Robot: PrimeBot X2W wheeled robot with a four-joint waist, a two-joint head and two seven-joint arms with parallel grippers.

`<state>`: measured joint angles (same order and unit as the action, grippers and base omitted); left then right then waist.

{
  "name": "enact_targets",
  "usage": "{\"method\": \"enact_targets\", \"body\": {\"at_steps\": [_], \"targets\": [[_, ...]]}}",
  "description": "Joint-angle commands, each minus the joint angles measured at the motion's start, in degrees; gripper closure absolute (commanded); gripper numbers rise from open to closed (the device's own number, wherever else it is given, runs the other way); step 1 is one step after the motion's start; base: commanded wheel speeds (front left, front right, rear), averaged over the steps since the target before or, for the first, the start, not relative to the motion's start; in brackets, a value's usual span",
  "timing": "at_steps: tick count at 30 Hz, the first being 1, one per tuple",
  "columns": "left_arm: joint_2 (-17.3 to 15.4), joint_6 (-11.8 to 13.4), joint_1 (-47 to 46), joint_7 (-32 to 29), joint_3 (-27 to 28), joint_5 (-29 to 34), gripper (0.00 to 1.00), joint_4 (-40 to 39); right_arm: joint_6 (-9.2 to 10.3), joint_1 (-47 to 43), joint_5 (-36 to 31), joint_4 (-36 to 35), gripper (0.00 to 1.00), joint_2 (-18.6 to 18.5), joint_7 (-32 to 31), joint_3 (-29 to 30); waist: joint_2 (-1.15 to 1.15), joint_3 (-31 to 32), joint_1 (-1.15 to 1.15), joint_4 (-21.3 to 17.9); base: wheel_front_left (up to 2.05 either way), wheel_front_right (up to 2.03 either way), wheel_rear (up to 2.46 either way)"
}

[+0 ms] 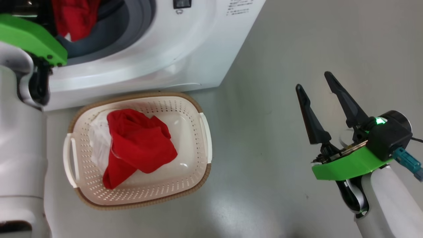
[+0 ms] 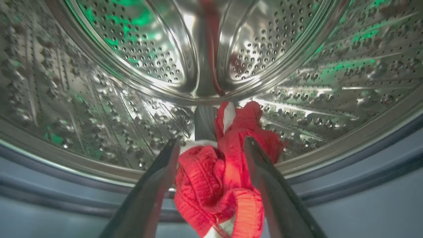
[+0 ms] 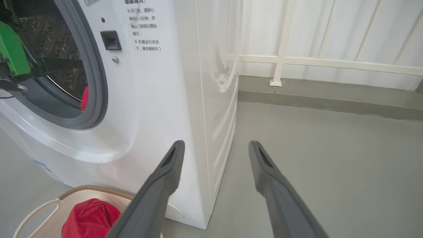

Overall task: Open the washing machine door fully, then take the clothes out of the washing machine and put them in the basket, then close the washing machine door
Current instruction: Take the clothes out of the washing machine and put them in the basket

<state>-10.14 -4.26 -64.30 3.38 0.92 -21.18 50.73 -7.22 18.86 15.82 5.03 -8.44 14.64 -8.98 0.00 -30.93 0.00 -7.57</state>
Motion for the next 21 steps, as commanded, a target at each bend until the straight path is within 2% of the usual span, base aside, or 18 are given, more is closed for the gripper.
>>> {"method": "enact_targets", "body": {"at_steps": [1,5,11,20,21], "targets": [[-2.69,-0.83,-2.25,-3.56,0.3,-0.63,0.0,1.06,-0.26,0.1,0.91,-0.58,0.0,-0.37,0.36,-1.59,0.0,-1.36,0.0,-0.97,0.0,0.0,0.0],[-2.92,-1.09,-5.18,-9.72,-0.96,-0.77,0.0,4.5,-0.26,0.36,1.4,0.26,0.0,-0.33,0.36,-2.09,0.0,-1.76,0.0,-1.15,0.0,0.0,0.0],[-3.61,-0.98,-6.96,-15.86,-2.28,-0.59,0.0,8.11,-0.26,0.71,1.75,0.92,0.0,-0.14,0.36,-3.4,0.0,-1.94,0.0,-1.71,0.0,0.0,0.0],[-4.8,-0.51,-7.15,-19.78,-2.5,-1.42,0.0,12.52,-0.26,1.39,2.6,1.09,0.0,0.16,0.36,-4.8,0.0,-2.44,0.0,-3.85,0.0,0.0,0.0],[-4.87,-0.54,-7.13,-19.68,-2.55,-1.48,0.05,12.74,-0.26,1.36,2.65,1.08,0.0,0.18,0.36,-4.84,0.0,-2.46,0.0,-4.07,0.0,0.0,0.0]]}}
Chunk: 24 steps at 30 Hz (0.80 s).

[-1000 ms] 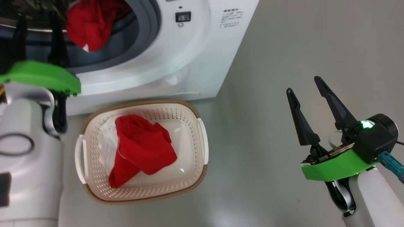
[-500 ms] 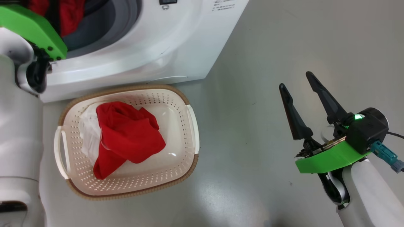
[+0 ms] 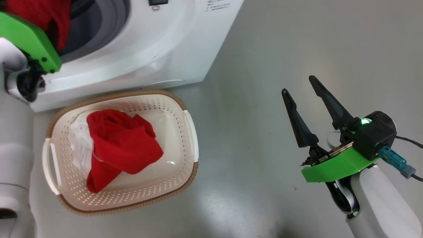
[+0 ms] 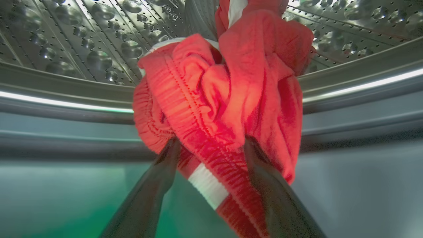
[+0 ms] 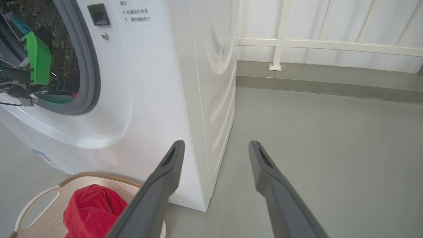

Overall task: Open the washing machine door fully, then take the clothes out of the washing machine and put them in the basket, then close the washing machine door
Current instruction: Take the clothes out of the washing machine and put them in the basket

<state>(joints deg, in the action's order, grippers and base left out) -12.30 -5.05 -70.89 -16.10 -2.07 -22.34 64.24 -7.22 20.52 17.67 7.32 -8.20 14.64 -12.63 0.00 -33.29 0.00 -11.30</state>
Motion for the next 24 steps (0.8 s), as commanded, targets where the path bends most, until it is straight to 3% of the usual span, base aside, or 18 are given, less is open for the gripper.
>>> {"method": "enact_targets", "body": {"at_steps": [1,2,3,9,20,24], "targets": [[-2.79,0.28,-0.54,0.24,0.53,-0.46,0.55,-0.68,-0.26,-0.32,0.84,-1.22,0.0,0.0,0.36,-1.16,0.0,-0.15,0.0,-0.55,0.0,0.0,0.0],[-2.94,0.35,-0.54,0.85,0.48,-0.41,0.83,-0.67,-0.26,-0.32,0.9,-1.22,0.0,0.06,0.36,-1.15,0.0,-0.18,0.0,-0.73,0.0,0.0,0.0],[-3.11,0.53,-0.52,1.84,0.49,-0.36,1.0,-0.78,-0.26,-0.32,0.95,-1.2,0.0,0.1,0.36,-1.14,0.0,-0.21,0.0,-0.88,0.0,0.0,0.0],[-3.17,1.14,-0.12,9.01,0.99,-0.73,1.0,-1.69,-0.26,-0.2,1.06,-0.83,0.0,0.34,0.36,-0.95,0.0,-0.04,0.0,-0.99,0.0,0.0,0.0],[-1.48,-0.89,5.71,27.32,3.12,-3.65,1.0,-5.09,-0.26,-0.51,1.08,-0.17,0.0,0.26,0.36,-0.97,0.0,2.9,0.0,1.0,0.0,0.0,0.0],[-1.22,-1.21,9.0,30.59,4.7,-4.52,1.0,-9.07,-0.26,-1.06,0.91,-0.21,0.0,-0.01,0.36,-0.42,0.0,4.49,0.0,2.06,0.0,0.0,0.0]]}}
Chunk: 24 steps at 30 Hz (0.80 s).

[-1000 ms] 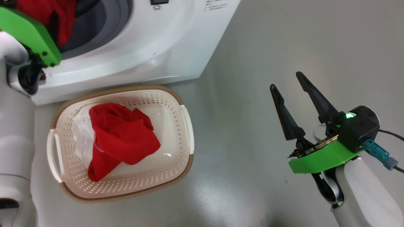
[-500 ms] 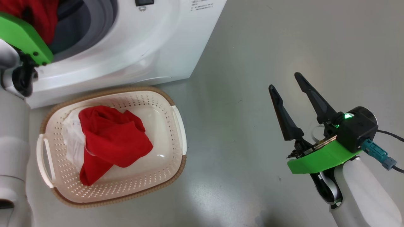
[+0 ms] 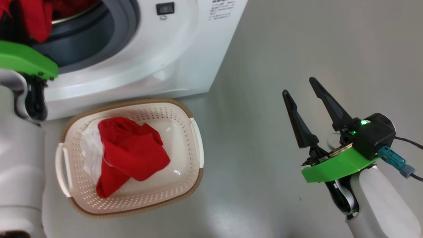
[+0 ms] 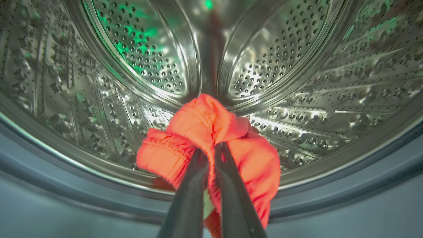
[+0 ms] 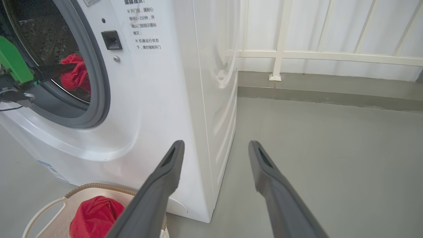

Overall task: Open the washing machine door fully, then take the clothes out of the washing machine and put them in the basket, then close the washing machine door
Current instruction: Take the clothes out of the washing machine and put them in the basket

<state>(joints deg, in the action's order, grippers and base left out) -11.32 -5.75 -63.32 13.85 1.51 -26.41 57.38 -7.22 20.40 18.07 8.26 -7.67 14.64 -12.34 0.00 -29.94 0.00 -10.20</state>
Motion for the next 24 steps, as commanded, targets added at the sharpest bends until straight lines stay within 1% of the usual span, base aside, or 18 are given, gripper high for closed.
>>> {"method": "enact_targets", "body": {"at_steps": [1,3,5,6,11,13,19,24], "targets": [[-2.04,-0.61,2.45,0.87,1.35,-0.47,1.0,-3.54,-0.26,-1.15,0.47,-1.09,0.0,-0.61,0.36,-0.57,0.0,1.57,0.0,1.27,0.0,0.0,0.0],[-1.66,-0.77,4.86,1.07,1.74,-0.13,1.0,-6.85,-0.26,-1.63,0.36,-0.86,0.0,-0.75,0.36,-0.37,0.0,2.63,0.0,1.86,0.0,0.0,0.0],[-1.37,-0.45,7.73,1.11,2.19,1.44,1.0,-12.14,-0.26,-2.0,0.26,-0.8,0.0,-0.85,0.36,-0.19,0.0,3.63,0.0,2.45,0.0,0.0,0.0],[-1.37,-0.45,7.73,1.11,2.19,1.44,1.0,-12.14,-0.26,-2.0,0.26,-0.8,0.0,-0.85,0.36,-0.19,0.0,3.63,0.0,2.45,0.0,0.0,0.0],[-0.51,1.66,16.75,1.13,3.4,6.85,1.0,-25.41,-0.26,-2.93,-0.04,-0.73,0.0,-0.71,0.36,0.09,0.0,6.29,0.0,3.34,0.0,0.0,0.0],[0.2,2.05,20.43,1.14,4.18,8.2,1.0,-30.01,-0.26,-3.47,-0.15,-0.66,0.0,-0.6,0.36,0.19,0.0,7.32,0.0,3.58,0.0,0.0,0.0],[2.59,2.3,30.24,1.14,6.63,10.97,1.0,-41.64,-0.26,-5.11,-0.37,-0.44,0.0,-0.53,0.36,0.94,0.0,10.28,0.0,4.28,0.0,0.0,0.0],[4.4,2.33,36.97,1.14,7.45,12.75,1.0,-48.82,-0.26,-6.84,-0.5,-0.06,0.0,-0.37,0.36,1.72,0.0,12.99,0.0,4.95,0.0,0.0,0.0]]}}
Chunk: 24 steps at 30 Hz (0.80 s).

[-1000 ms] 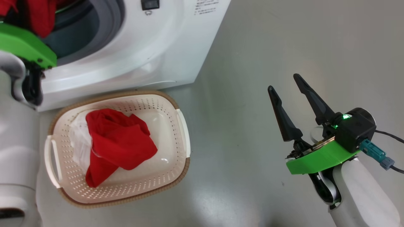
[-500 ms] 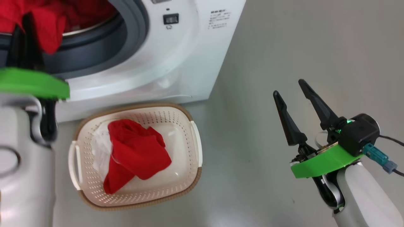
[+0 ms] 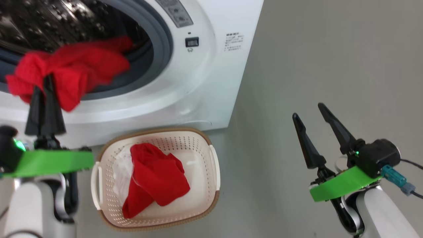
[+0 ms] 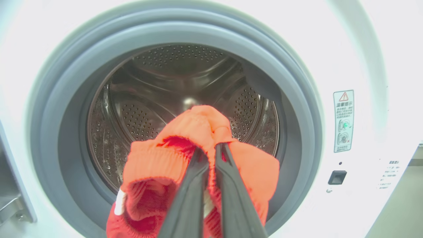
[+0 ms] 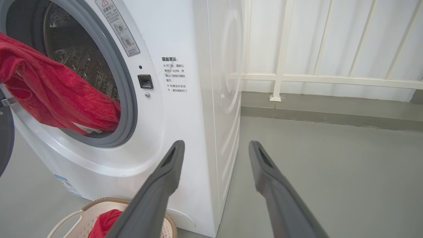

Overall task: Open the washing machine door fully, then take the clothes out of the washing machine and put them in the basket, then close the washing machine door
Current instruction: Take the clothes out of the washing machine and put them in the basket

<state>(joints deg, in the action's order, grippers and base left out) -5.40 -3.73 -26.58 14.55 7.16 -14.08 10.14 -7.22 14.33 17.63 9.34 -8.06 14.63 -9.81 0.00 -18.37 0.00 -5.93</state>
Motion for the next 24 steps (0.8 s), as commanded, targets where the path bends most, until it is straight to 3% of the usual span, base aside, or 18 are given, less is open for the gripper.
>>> {"method": "enact_targets", "body": {"at_steps": [1,16,24], "targets": [[-1.21,0.33,1.4,0.44,1.76,0.77,1.0,-2.85,-0.26,-1.13,-0.07,-1.05,0.0,0.03,0.37,-0.71,0.0,1.93,0.0,0.82,0.0,0.0,0.0],[1.8,2.11,15.9,-1.37,-5.64,2.0,1.0,-18.54,-0.26,-3.06,-0.22,-1.88,0.0,0.63,0.37,0.29,0.0,2.9,0.0,2.64,0.0,0.0,0.0],[2.37,3.79,17.76,-1.51,-10.35,-1.99,1.0,-12.32,-0.26,-1.74,-0.1,-2.19,0.0,0.81,0.37,-0.26,0.0,0.11,0.0,3.0,0.0,0.0,0.0]]}}
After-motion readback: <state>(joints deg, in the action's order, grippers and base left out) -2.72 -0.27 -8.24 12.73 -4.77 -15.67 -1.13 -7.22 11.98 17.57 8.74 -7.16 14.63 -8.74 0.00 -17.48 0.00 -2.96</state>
